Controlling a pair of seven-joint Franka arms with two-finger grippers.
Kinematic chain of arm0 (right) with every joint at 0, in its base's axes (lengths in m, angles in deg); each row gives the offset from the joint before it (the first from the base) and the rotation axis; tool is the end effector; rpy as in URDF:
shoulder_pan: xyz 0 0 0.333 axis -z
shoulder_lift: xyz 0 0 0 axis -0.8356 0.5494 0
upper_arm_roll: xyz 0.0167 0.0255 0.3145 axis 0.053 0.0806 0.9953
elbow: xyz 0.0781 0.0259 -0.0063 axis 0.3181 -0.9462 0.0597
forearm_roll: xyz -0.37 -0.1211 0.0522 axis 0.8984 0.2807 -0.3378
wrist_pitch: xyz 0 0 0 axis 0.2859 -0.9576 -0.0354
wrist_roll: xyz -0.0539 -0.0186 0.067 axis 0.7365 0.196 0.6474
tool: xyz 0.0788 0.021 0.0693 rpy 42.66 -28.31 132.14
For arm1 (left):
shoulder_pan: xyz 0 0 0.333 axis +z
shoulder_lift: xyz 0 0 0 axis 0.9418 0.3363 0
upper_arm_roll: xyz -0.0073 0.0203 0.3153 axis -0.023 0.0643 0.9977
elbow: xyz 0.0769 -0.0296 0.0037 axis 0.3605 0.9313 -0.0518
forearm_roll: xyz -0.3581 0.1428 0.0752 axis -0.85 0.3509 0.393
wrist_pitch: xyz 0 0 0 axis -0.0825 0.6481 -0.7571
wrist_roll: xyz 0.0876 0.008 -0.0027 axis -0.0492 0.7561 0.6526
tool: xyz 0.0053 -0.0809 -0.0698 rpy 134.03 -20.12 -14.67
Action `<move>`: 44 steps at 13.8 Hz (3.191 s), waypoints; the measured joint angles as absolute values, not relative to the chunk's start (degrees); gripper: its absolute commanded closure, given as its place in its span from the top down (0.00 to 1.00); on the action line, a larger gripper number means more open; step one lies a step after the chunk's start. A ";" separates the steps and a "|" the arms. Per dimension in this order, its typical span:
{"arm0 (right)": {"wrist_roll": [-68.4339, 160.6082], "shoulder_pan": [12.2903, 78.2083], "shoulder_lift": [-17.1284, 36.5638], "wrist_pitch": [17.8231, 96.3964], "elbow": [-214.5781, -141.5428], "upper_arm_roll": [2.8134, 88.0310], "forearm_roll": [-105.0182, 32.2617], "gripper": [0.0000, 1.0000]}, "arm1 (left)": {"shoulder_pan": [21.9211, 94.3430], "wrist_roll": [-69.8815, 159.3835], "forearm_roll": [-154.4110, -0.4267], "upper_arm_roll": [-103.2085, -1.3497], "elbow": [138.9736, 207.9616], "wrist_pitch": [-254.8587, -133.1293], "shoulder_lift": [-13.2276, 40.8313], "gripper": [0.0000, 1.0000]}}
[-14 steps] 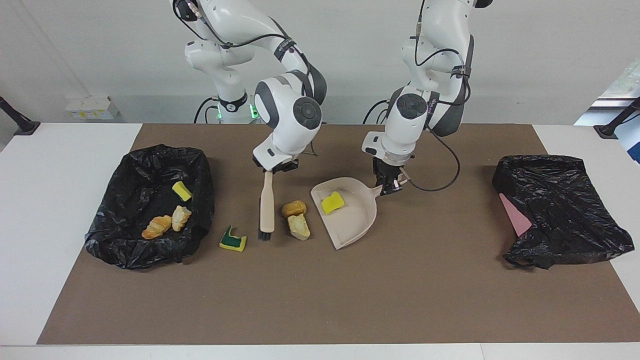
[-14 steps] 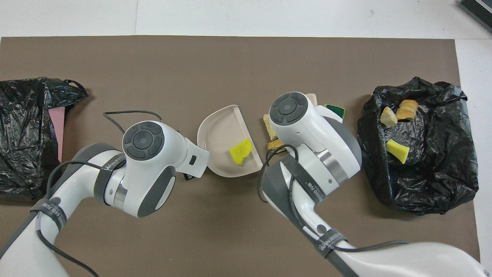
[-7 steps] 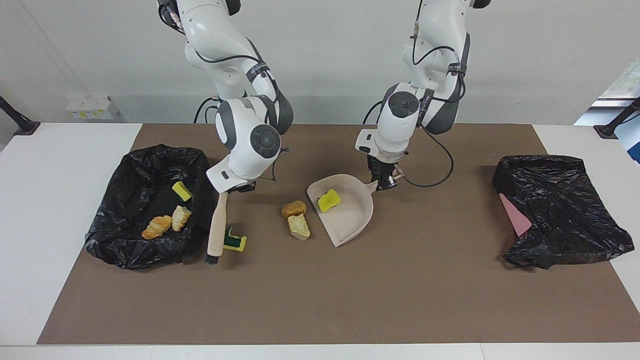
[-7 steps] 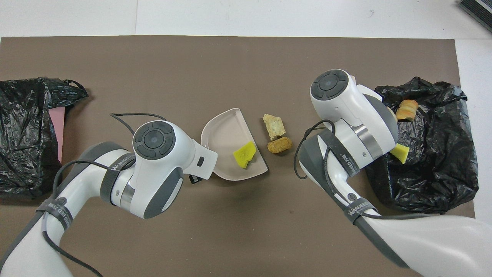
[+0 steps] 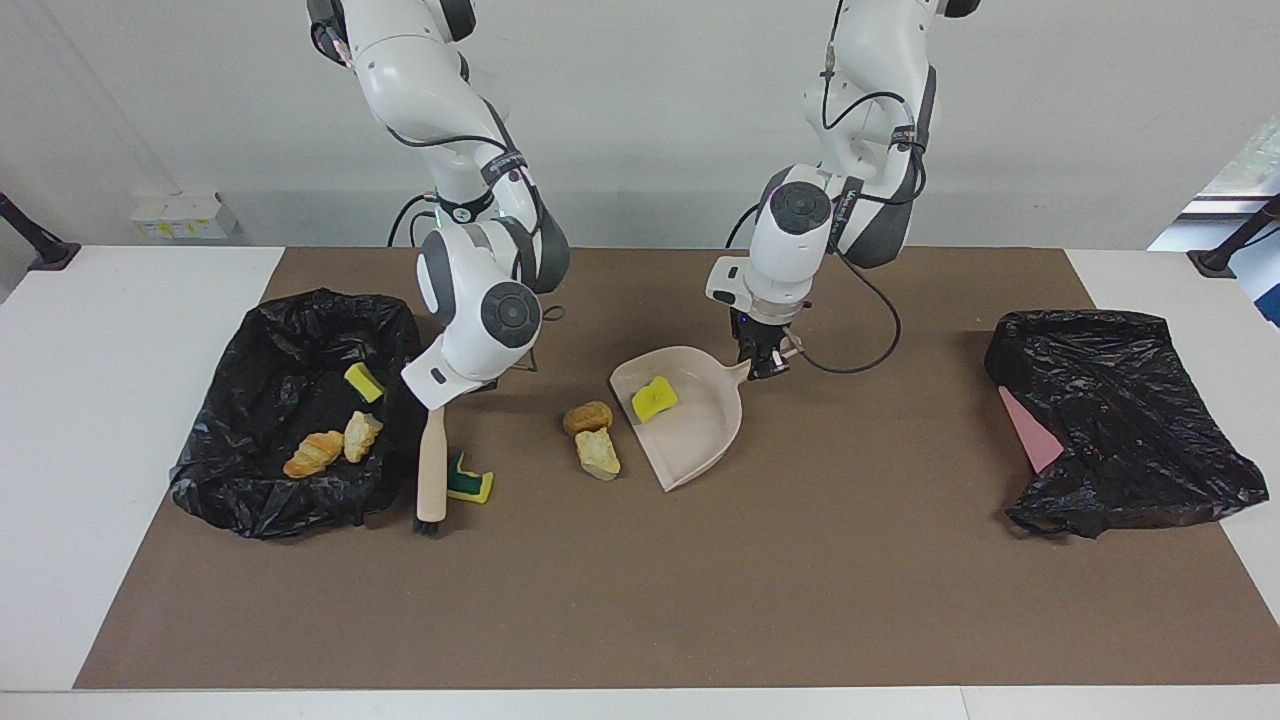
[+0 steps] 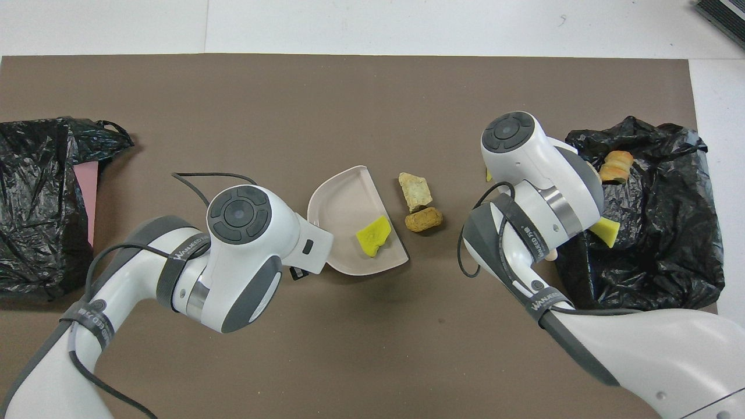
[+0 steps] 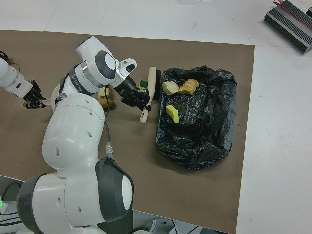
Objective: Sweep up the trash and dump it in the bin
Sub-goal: 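Sweep the sponge pieces into the dustpan with the right gripper, then carry the loaded dustpan with the left gripper toward the nearby trash bag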
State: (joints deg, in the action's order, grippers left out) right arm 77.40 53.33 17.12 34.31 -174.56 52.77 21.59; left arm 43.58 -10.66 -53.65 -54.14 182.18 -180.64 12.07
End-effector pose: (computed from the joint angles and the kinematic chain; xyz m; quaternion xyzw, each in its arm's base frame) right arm 0.5865 0.1292 0.3310 0.9567 0.0316 -0.1524 0.2459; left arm 0.4863 -0.3000 0.3663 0.8153 -0.5787 -0.0084 0.0171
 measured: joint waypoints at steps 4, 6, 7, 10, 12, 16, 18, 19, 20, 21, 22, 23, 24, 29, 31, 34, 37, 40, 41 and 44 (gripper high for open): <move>75.96 51.74 16.93 34.71 -175.03 53.77 15.33 0.00 | 42.88 -10.36 -53.62 -54.20 182.19 -179.97 12.06 0.00; 75.96 49.08 16.56 34.76 -174.96 54.00 11.16 0.00 | 42.72 -10.12 -53.60 -54.19 182.19 -179.78 12.06 0.00; 75.96 47.47 16.40 34.98 -174.88 54.09 9.22 0.00 | 42.71 -10.12 -53.60 -54.19 182.21 -179.74 12.06 0.00; 75.96 42.31 15.88 35.93 -174.81 54.24 4.42 0.00 | 42.71 -10.11 -53.55 -54.18 182.39 -179.82 12.05 0.00; 75.96 39.39 15.62 35.99 -174.61 54.41 1.93 0.00 | 42.70 -10.12 -53.50 -54.18 182.84 -180.34 11.95 0.00; 75.96 36.16 14.99 35.89 -173.93 56.73 -0.76 0.00 | 42.59 -10.15 -53.44 -54.18 184.07 -182.52 11.42 0.00; 76.45 34.85 14.67 34.63 -172.84 57.13 -0.97 0.00 | 42.46 -10.28 -53.41 -54.17 184.38 -183.89 11.49 0.00; 77.22 34.63 14.43 34.17 -172.37 57.12 -0.98 0.00 | 42.46 -10.55 -53.41 -54.13 184.46 -184.04 11.50 0.00; 78.01 34.75 14.09 33.99 -171.97 57.05 -1.00 0.00 | 42.47 -11.09 -53.41 -54.08 184.51 -184.19 11.50 0.00; 78.79 35.17 13.46 33.69 -171.67 56.93 -1.19 0.00 | 42.59 -12.12 -53.42 -54.02 184.50 -184.45 11.56 0.00; 79.17 35.94 12.54 32.82 -171.41 56.86 -1.95 0.00 | 43.05 -13.64 -53.49 -53.95 184.50 -184.79 11.71 0.00; 79.33 36.95 11.34 31.89 -171.31 56.76 -3.20 0.00 | 43.92 -15.70 -53.59 -53.83 184.49 -185.11 11.95 0.00; 79.72 37.91 10.09 31.18 -171.31 56.70 -4.48 0.00 | 45.30 -18.19 -53.70 -53.77 184.47 -185.32 12.15 0.00; 87.87 37.41 6.94 29.53 -172.51 57.00 -6.40 0.00 | 53.21 -28.41 -54.78 -53.44 183.86 -185.06 12.27 0.00; 90.84 35.68 5.55 31.99 -175.59 57.16 -8.38 0.00 | 54.69 -29.11 -54.78 -53.34 181.77 -182.55 12.29 0.00; 95.15 32.21 0.65 43.03 -185.56 57.26 -14.08 0.00 | 57.21 -31.22 -54.78 -53.24 176.89 -178.28 12.27 0.00; 99.57 26.81 -3.47 47.57 -193.73 57.31 -16.30 0.00 | 61.41 -35.64 -54.78 -53.14 172.08 -174.98 12.23 0.00; 104.68 20.62 -4.14 52.26 -198.75 57.36 -16.42 0.00 | 64.90 -38.44 -54.78 -53.06 168.18 -172.11 12.20 0.00; 105.63 19.11 -4.17 52.78 -199.84 57.38 -16.68 0.00 | 65.72 -39.24 -54.78 -53.00 166.81 -170.29 12.23 0.00; 105.84 17.28 -5.60 53.61 -203.28 57.39 -19.71 0.00 | 69.89 -44.17 -54.71 -52.75 163.25 -165.60 12.22 0.00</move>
